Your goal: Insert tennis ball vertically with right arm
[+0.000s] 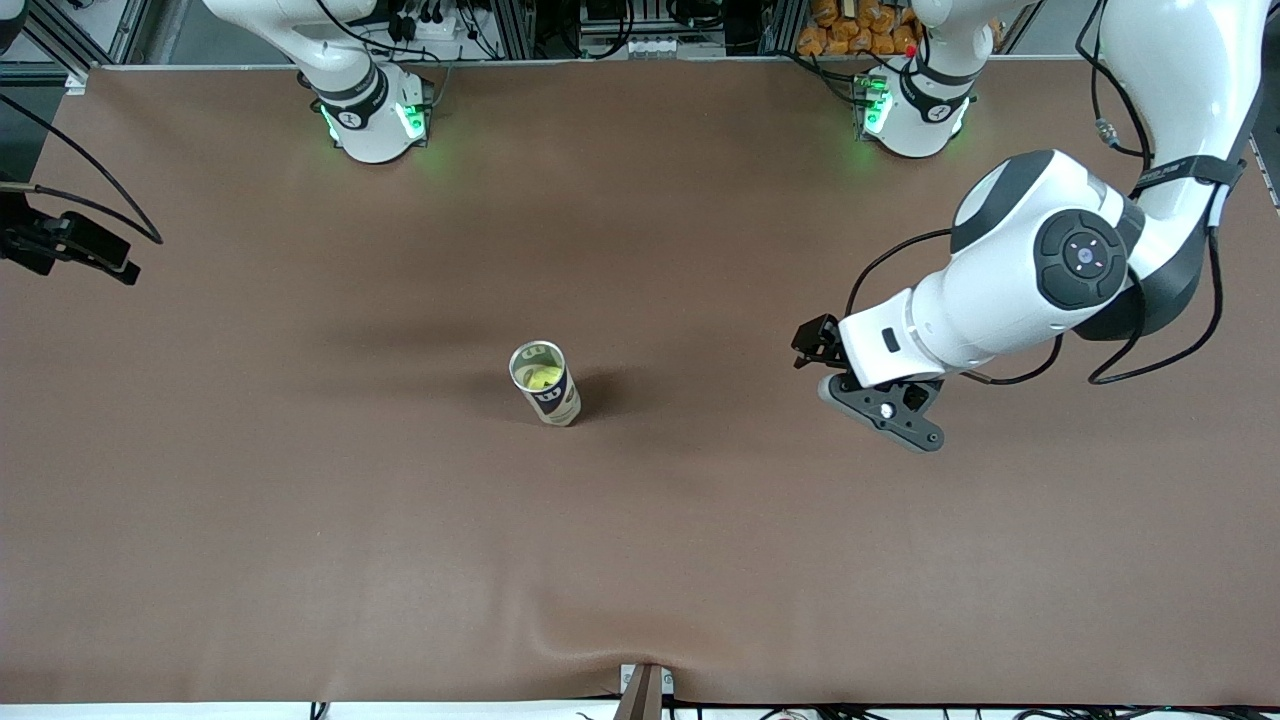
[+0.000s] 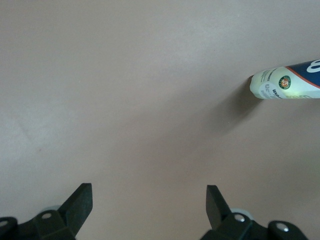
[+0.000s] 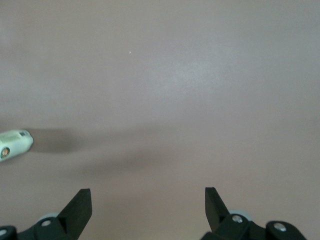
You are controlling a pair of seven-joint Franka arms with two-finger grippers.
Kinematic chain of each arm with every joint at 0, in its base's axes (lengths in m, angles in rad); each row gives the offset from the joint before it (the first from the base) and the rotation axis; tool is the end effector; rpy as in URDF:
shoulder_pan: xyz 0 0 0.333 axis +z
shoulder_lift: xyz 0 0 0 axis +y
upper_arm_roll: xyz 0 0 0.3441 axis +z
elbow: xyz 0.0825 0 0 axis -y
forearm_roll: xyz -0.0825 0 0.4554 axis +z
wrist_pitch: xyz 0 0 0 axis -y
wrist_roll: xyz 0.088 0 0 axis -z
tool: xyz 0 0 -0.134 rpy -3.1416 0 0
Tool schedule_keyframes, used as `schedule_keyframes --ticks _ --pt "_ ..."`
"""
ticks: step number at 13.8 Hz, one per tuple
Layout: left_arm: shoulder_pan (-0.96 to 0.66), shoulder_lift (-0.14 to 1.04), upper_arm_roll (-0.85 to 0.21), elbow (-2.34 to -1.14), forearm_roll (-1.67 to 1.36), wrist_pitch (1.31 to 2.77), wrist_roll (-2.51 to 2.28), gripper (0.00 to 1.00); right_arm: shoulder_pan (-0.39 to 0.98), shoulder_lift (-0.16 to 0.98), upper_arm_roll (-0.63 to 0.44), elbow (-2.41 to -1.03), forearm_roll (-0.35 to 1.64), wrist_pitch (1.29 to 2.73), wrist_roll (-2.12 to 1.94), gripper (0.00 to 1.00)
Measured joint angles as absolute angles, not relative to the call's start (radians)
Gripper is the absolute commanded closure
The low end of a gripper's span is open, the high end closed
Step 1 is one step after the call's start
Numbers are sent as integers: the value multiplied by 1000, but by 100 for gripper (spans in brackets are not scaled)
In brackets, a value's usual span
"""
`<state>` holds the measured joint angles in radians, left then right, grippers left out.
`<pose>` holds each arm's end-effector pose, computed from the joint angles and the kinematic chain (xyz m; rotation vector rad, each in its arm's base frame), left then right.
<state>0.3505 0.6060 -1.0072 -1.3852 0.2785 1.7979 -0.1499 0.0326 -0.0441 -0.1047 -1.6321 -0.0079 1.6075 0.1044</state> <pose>0.6978 -0.3112 0.4711 2.8283 -0.6530 -0.0219 0.6129 -0.0466 0.6226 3.1263 -0.2762 0.0303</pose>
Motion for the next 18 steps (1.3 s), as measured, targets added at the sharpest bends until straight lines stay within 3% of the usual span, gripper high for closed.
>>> schedule_keyframes --ticks 5,7,10,13,18 --pt "376 587 -999 -1372 247 1763 -182 0 33 -44 -100 -1635 -3 1613 169 0" --pt "365 570 -935 -1371 228 1763 -182 0 33 -44 -99 -1643 -3 1613 169 0" --pt "289 490 -744 -1364 166 1763 -172 0 33 -44 -95 -1645 -3 1613 169 0" --pt "124 359 -458 -1360 59 1754 -166 0 33 -44 -94 -1645 -3 1613 169 0" --pt "-58 228 -126 -1363 19 1620 -163 0 33 -50 -93 -1645 -3 1611 169 0"
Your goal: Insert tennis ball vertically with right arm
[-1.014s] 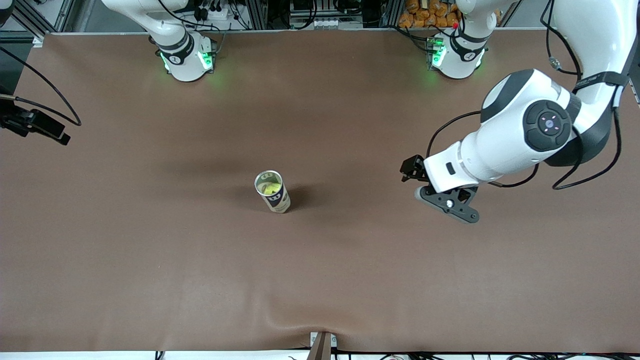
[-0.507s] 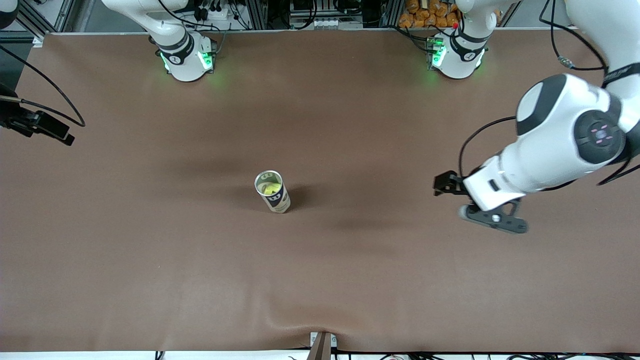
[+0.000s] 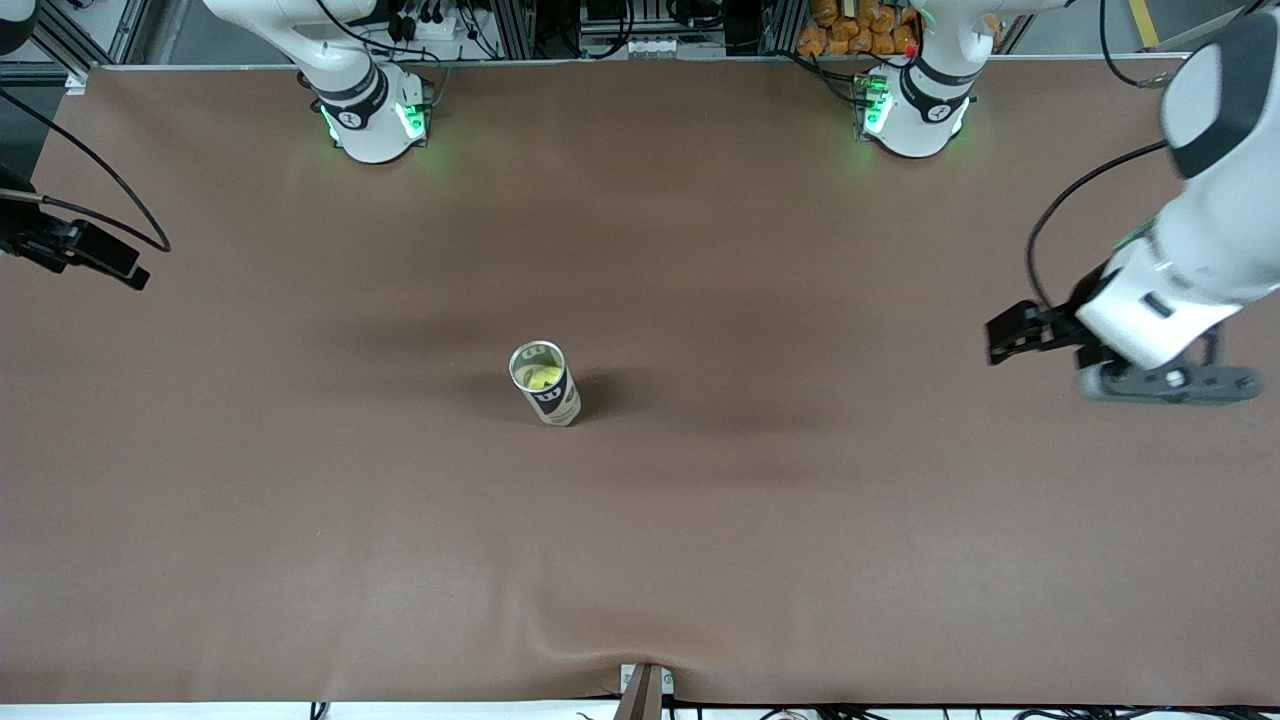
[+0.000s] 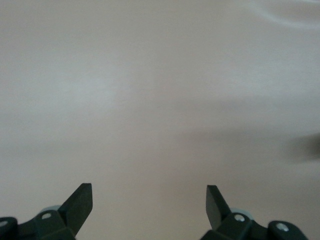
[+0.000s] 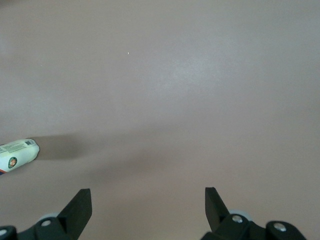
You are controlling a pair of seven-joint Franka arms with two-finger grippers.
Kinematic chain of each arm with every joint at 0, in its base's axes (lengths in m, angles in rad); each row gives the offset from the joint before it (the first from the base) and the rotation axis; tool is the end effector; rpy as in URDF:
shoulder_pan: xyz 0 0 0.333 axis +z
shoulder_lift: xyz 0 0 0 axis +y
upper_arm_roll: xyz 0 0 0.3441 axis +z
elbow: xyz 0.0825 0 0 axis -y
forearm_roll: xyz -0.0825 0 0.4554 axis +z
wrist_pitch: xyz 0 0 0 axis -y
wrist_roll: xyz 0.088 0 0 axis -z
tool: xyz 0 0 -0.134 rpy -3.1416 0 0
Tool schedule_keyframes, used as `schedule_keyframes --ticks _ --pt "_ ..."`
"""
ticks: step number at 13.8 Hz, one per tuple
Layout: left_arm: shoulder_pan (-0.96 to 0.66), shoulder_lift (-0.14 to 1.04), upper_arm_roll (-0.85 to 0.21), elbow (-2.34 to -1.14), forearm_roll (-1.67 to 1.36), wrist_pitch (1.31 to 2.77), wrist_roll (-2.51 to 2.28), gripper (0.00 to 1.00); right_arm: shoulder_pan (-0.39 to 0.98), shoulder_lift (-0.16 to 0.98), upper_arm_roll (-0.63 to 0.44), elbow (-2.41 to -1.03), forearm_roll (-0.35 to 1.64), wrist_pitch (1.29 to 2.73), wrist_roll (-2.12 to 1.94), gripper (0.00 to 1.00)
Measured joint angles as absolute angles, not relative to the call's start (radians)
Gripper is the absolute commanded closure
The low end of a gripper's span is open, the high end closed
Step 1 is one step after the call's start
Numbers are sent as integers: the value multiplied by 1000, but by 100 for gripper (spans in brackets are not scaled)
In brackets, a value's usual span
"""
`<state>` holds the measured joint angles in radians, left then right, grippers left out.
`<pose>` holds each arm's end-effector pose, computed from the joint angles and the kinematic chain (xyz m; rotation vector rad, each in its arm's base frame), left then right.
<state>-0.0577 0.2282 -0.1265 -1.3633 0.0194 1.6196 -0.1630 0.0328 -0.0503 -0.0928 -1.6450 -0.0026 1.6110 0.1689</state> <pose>0.6967 -0.1174 0.5922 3.1270 -0.0284 0.0436 0.6114 -0.0383 0.6197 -3.1181 0.3582 -0.0250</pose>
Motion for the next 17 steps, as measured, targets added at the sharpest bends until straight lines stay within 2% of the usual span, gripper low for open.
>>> schedule_keyframes --ticks 2,4,13,17 --pt "-120 193 -31 -1364 16 1566 -162 0 33 -54 -92 -1645 -2 1610 169 0" --pt "-143 156 2 -1369 2 1506 -162 0 33 -54 -91 -1645 -2 1610 169 0" --pt "-144 -78 18 -1550 -12 1455 -163 0 33 -56 -91 -1645 -2 1611 169 0" --pt "-92 -161 -37 -1640 -12 1454 -166 0 33 -75 -90 -1645 -2 1612 169 0"
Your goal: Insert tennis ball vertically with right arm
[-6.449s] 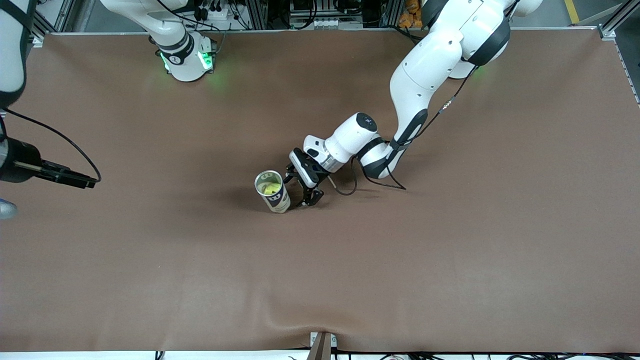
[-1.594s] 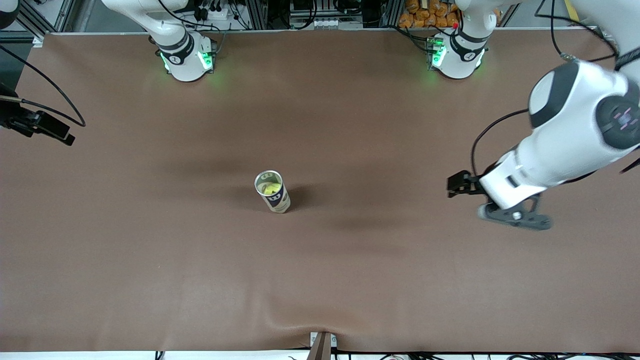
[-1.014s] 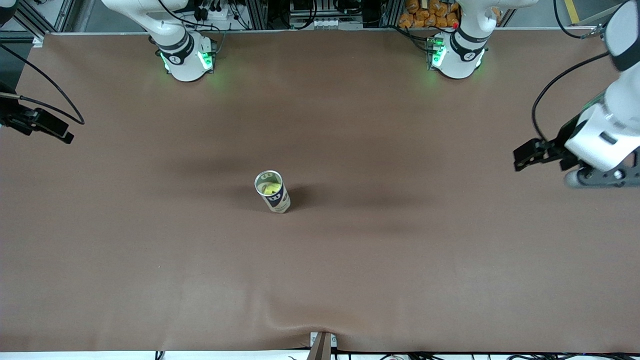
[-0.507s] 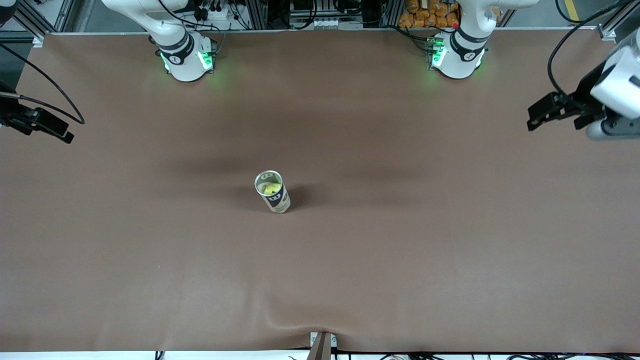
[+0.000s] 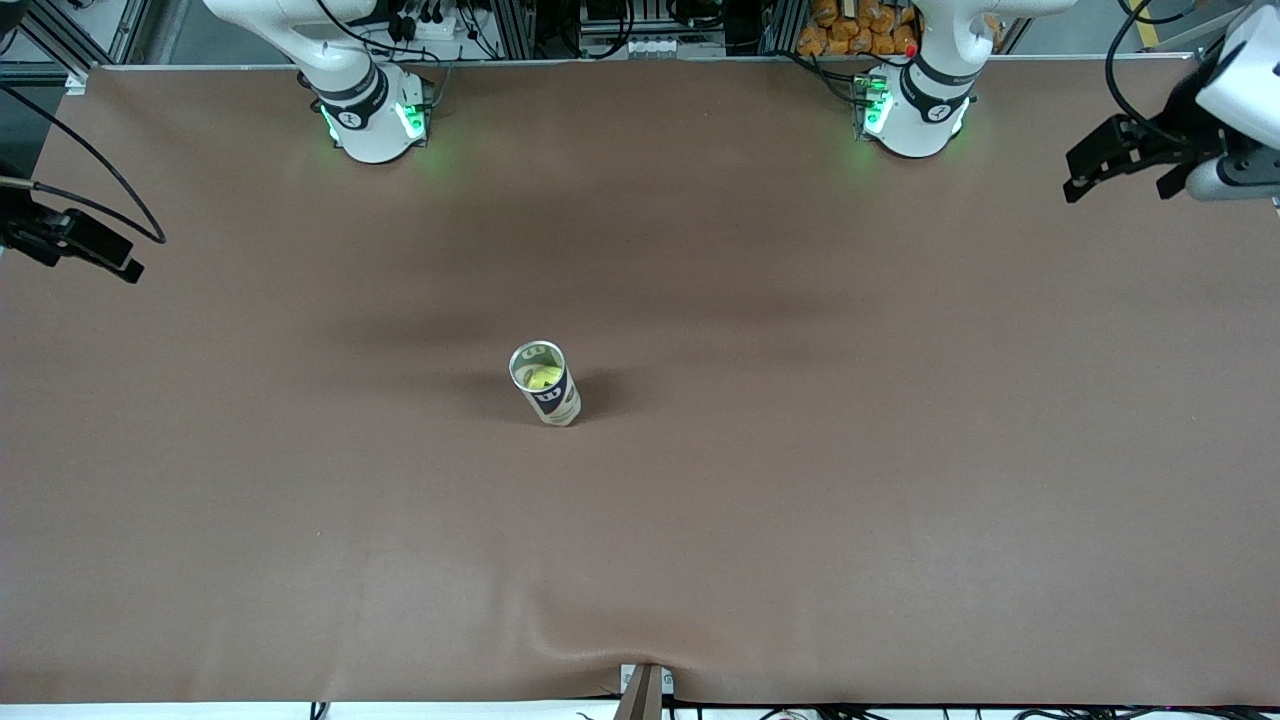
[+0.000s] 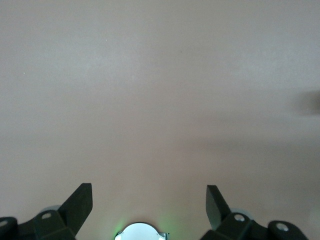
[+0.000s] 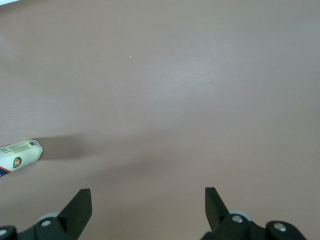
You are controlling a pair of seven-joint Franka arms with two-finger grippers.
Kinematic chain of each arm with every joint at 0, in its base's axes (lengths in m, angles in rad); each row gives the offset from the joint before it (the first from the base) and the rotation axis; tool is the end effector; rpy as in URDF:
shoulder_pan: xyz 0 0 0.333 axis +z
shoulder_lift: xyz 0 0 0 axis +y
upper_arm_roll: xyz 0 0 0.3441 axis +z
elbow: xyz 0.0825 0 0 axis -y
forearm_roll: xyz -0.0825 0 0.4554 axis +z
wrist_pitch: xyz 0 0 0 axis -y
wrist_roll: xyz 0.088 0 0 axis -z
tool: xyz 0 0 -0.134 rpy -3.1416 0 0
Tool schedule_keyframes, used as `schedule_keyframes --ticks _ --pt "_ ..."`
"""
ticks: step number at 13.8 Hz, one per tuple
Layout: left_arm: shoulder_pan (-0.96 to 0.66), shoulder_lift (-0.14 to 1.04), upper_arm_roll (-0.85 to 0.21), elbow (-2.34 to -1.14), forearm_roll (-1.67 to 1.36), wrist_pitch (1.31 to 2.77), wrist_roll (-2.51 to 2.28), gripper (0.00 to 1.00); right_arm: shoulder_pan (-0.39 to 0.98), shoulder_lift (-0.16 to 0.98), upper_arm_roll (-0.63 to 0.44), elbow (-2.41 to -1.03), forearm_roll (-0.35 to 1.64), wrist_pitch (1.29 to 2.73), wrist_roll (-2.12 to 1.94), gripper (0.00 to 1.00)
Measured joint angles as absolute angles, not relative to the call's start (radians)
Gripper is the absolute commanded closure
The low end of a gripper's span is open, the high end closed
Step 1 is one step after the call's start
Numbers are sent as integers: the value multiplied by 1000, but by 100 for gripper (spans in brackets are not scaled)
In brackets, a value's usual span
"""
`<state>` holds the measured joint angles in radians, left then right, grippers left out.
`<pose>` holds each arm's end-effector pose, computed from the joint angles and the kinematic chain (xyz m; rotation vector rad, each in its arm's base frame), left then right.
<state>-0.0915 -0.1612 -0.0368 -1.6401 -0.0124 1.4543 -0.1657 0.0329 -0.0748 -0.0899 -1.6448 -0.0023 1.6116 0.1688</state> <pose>0.5518 -0.0747 0.6736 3.1381 0.0575 -0.0398 0.6044 -0.0367 0.6348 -3.1143 0.3529 -0.0642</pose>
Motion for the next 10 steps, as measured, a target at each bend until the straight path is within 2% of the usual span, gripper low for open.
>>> schedule_keyframes --ticks 10 --pt "-74 -174 -62 -1664 -12 1455 -177 0 36 -154 -83 -1651 -2 1599 168 0"
